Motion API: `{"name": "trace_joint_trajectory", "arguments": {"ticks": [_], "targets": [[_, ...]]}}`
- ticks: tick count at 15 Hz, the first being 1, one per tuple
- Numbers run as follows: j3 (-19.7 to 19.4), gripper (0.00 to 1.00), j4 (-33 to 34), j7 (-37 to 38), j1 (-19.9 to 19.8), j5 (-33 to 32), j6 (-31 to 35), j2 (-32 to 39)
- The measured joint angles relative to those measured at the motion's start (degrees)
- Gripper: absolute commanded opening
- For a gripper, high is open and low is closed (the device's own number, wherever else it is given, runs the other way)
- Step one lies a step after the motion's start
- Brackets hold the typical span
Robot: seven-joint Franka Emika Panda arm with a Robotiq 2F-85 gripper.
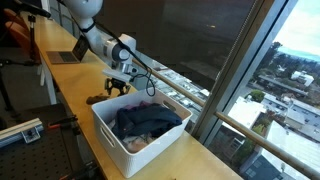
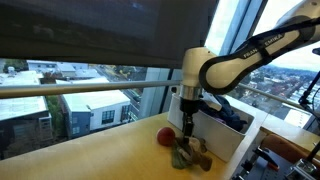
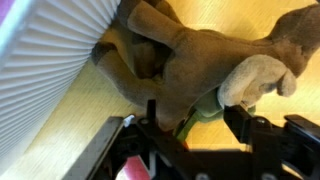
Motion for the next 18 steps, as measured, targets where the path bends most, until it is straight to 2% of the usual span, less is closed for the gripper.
{"name": "trace_joint_trajectory", "arguments": {"ticks": [9, 11, 18], "targets": [[-2.44, 1.0, -1.14, 0.19, -0.08, -0.17, 0.24, 1.69], [-2.42, 0.74, -1.95, 0.39, 0.26, -0.17, 0.26, 2.19], [-2.41, 0.23, -3.77, 0.65, 1.55, -0.17, 0.25, 1.93]]}}
